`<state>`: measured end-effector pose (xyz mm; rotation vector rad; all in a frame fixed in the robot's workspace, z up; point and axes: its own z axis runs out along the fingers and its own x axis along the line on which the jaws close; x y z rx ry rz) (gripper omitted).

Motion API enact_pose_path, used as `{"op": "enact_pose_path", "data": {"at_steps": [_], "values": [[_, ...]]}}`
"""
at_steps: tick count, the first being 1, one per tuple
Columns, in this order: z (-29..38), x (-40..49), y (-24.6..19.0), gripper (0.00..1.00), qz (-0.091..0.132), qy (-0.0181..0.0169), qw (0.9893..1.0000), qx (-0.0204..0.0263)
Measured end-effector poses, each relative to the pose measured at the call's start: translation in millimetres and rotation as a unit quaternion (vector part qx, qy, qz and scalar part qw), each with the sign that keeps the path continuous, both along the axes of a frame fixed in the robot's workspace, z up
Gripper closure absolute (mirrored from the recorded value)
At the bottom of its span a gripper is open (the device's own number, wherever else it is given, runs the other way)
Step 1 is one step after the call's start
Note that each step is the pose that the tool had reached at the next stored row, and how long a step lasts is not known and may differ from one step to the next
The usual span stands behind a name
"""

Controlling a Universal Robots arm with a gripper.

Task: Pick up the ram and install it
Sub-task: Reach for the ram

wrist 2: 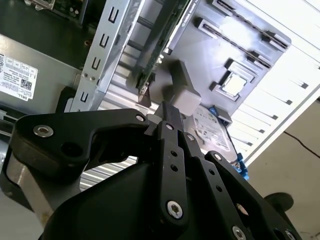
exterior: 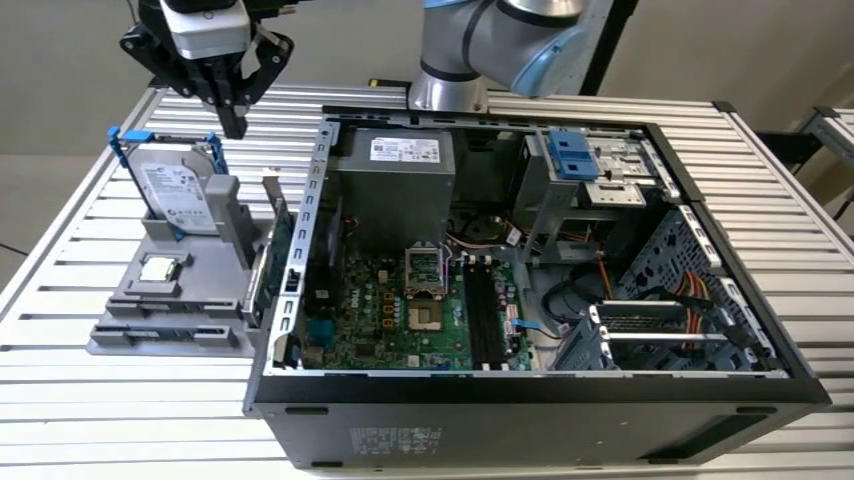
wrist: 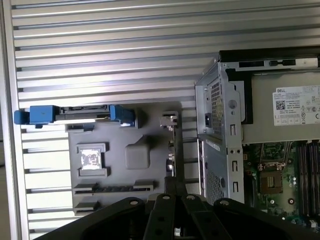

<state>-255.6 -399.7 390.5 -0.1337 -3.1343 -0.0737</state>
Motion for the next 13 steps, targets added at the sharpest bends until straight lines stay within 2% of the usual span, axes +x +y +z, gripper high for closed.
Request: {"op": "enact_pose_path", "data": {"at_steps": [13], "values": [[-0.2, -16.0, 0.0, 1.00, 0.000, 0.0013, 1.0000, -0.0001]]}}
